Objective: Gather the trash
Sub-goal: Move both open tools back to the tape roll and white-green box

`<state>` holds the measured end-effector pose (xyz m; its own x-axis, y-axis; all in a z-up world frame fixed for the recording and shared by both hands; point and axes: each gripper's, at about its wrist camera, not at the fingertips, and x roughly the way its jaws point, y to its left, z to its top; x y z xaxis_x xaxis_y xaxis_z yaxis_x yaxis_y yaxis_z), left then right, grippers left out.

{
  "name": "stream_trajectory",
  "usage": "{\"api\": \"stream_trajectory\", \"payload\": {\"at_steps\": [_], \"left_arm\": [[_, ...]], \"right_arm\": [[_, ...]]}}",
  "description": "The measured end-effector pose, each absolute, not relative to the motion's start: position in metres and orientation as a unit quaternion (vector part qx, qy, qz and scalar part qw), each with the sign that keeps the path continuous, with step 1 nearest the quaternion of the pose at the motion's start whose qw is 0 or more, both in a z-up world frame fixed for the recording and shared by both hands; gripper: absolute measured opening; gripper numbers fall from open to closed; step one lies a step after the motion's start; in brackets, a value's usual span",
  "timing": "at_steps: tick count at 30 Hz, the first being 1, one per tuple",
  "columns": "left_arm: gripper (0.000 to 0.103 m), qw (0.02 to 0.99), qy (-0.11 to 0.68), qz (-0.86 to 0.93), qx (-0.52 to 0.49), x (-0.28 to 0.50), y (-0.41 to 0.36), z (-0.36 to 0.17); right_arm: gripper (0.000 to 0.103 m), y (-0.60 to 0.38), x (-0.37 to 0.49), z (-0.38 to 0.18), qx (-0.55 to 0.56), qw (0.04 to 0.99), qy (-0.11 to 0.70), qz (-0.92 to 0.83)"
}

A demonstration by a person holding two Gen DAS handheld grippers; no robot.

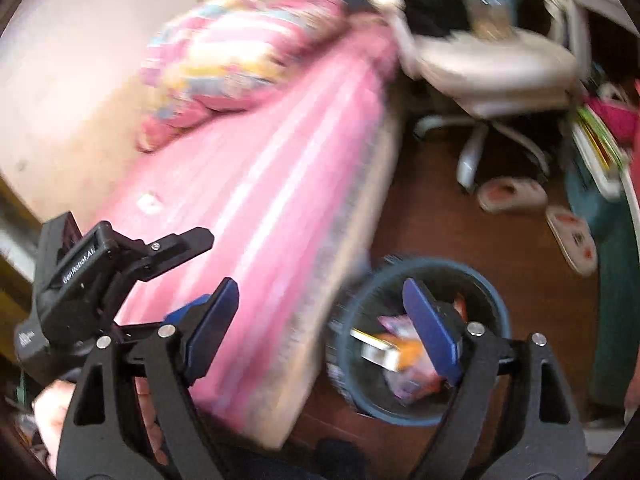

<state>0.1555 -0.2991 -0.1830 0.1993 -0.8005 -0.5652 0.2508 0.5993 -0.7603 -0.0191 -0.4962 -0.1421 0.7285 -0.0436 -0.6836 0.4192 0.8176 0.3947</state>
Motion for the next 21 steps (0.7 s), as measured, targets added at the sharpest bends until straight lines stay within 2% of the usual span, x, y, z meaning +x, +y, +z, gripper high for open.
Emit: {"api": "stream_trajectory", "payload": {"at_steps": [5,11,17,21], "left_arm": [[0.088,0.764,0.442,-0.352,-0.313,0.162,-0.215,-0.127],[0.089,0.802,0.392,-0.289,-0.347,0.165,-0.109,-0.102],[0.089,0.810,0.409,-0.198,-0.372,0.161,-0.019,-0.136],[0.089,0.792,0.437,-0.158,-0.396,0.163,0.008,-0.172]], "right_arm": [[0.086,-0.450,0.011,-0.097,0.257,0.912,0.310,-0.076],[0.089,-0.388,0.051,-0.061,0.236,0.929,0.284,-0.012],[0.089,-0.323,0.087,-0.057,0.216,0.931,0.290,0.047],[0.089,-0.290,0.107,-0.066,0.213,0.926,0.305,0.071]]}}
